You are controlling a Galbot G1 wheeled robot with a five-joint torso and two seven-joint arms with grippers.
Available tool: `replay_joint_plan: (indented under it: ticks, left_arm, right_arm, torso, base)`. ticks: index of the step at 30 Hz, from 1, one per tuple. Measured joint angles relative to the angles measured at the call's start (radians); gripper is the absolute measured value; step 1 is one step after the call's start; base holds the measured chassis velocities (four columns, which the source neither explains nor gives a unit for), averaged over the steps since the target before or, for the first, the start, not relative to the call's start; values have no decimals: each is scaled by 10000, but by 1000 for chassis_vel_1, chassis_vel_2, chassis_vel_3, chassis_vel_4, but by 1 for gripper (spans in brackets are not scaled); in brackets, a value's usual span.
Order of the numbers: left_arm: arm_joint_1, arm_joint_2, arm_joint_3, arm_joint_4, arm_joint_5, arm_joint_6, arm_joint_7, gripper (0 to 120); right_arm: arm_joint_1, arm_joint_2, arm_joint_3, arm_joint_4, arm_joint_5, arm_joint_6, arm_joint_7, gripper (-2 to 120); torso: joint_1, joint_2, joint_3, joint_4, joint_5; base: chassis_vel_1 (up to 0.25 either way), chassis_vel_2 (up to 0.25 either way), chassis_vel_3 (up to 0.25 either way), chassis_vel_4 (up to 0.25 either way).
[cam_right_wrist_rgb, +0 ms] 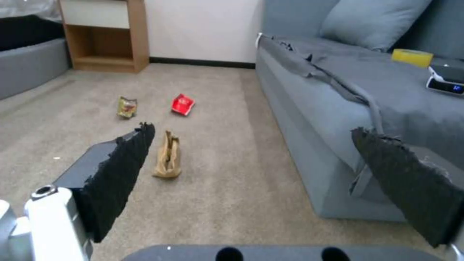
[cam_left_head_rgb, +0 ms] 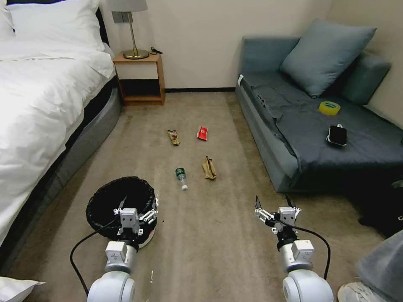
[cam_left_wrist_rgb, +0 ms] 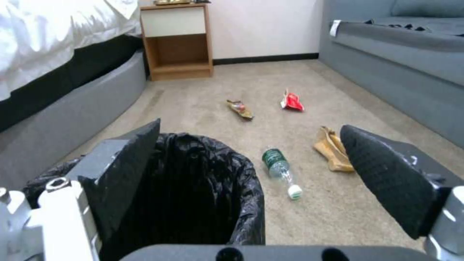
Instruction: Pick up the trash bin, then pick up the garbage on the floor and place it into the trash bin.
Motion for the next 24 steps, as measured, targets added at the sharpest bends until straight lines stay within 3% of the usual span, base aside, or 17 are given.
replay_joint_plan:
  ticks: [24]
  left_arm:
    - [0,0,0,0,0,0,1,100]
  right_arm:
    - [0,0,0,0,0,0,0,100]
  torso:
    - [0,-1,0,0,0]
  base:
    - [0,0,0,0]
